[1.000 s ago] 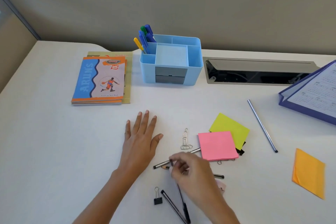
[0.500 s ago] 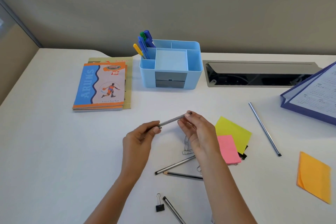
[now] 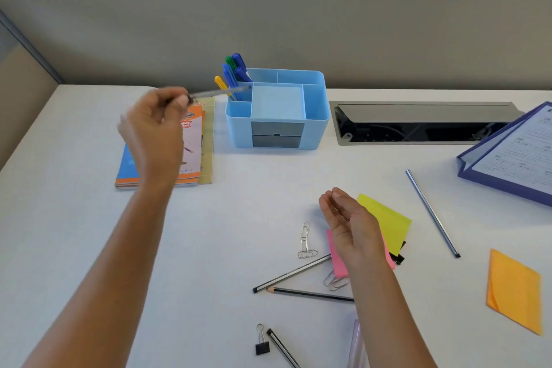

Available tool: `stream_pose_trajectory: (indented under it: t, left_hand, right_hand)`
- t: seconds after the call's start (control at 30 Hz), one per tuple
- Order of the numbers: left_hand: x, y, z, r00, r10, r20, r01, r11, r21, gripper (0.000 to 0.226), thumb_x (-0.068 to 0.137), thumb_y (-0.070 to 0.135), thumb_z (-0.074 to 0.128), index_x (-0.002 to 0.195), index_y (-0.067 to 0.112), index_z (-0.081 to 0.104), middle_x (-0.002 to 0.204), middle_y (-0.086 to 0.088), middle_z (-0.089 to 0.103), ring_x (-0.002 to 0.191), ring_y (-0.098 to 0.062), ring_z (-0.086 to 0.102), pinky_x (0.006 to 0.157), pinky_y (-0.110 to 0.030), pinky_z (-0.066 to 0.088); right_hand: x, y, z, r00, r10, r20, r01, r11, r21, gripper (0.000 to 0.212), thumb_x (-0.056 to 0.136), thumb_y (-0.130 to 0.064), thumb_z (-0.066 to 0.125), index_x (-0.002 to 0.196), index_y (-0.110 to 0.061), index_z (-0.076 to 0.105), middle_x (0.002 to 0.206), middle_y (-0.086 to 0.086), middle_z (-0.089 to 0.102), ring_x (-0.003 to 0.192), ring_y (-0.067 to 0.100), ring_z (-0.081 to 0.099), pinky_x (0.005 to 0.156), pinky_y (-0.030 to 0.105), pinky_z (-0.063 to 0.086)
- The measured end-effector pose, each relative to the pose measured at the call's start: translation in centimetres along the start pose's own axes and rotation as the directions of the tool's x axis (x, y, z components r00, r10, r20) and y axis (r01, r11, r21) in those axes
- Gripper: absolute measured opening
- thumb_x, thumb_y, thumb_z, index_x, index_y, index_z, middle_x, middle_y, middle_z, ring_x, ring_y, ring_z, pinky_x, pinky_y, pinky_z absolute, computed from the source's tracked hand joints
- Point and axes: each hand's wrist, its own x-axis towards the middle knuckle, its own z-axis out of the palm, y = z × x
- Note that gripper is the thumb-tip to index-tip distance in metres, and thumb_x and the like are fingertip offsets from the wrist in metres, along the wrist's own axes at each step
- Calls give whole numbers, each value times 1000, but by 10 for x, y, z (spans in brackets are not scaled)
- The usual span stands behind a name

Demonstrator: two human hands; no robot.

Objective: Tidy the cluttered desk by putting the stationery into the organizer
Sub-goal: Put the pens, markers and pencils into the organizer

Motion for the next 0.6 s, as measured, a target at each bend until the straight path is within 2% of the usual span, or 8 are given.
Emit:
stream_pose_trajectory:
  t: [0.07, 0.17, 0.27, 0.37, 0.47, 0.53, 0.57, 0.6]
  left_hand:
    - [23, 10, 3, 995, 101, 13, -102, 990, 98, 15, 85, 16, 60, 92, 14, 74, 82, 0, 72, 77, -11, 70, 79, -31, 56]
    - [45, 20, 14, 969, 197, 150, -237, 910, 339, 19, 86, 18, 57, 92, 16, 74, 81, -1, 73, 75, -21, 65, 77, -30, 51]
    - [56, 21, 30, 950, 193, 247, -292, 833, 470, 20, 87, 17, 55, 93, 17, 74, 79, -4, 70, 78, -26, 60, 76, -30, 45]
    - [61, 14, 45, 944, 144, 298, -290, 795, 533, 19, 88, 16, 56, 94, 19, 74, 80, -4, 68, 76, -21, 54, 70, -28, 39]
    - [61, 6, 56, 942, 95, 323, -273, 778, 566, 16, 87, 17, 60, 94, 19, 75, 84, -7, 71, 76, -23, 53, 68, -28, 38]
    - [60, 1, 62, 935, 74, 346, -271, 778, 567, 17, 88, 17, 61, 97, 18, 74, 89, -9, 72, 81, -27, 60, 71, -31, 43]
    - [59, -2, 64, 932, 69, 357, -275, 776, 567, 17, 89, 17, 61, 100, 17, 74, 94, -11, 72, 85, -29, 63, 74, -34, 47]
    - [58, -4, 66, 930, 72, 360, -281, 772, 571, 18, 90, 17, 61, 102, 17, 73, 99, -12, 71, 89, -31, 64, 76, -36, 49]
  right_hand:
    - [-2, -2, -6, 1000, -13, -4, 13, 1000, 2, 9, 82, 10, 62, 89, 6, 67, 79, 15, 69, 73, 23, 69, 67, 30, 59]
    - [-5, -6, -14, 999, -33, -3, 33, 999, 10, 9, 82, 10, 62, 88, 5, 67, 80, 15, 69, 74, 23, 70, 68, 29, 59]
    - [-8, -13, -19, 998, -58, 8, 58, 998, 19, 10, 82, 10, 63, 86, 5, 69, 79, 14, 70, 74, 23, 70, 69, 30, 59]
    - [-12, -22, -22, 994, -109, 20, 109, 994, -6, 11, 81, 11, 62, 87, 3, 68, 78, 12, 70, 73, 21, 70, 71, 30, 59]
    - [-19, -27, -26, 978, -191, 79, 203, 960, -191, 12, 83, 10, 61, 90, 4, 68, 79, 10, 68, 75, 20, 68, 76, 31, 60]
    - [-27, -25, -30, 954, -245, 175, 299, 842, -449, 13, 84, 8, 62, 87, -1, 71, 79, 8, 69, 74, 18, 66, 76, 27, 58]
    - [-30, -23, -32, 928, -273, 252, 371, 709, -600, 16, 84, 7, 63, 84, -6, 73, 80, 4, 71, 74, 14, 66, 74, 22, 56]
    - [-34, -19, -35, 895, -287, 342, 445, 522, -728, 21, 83, 6, 64, 82, -12, 74, 81, -1, 73, 74, 10, 66, 73, 17, 52]
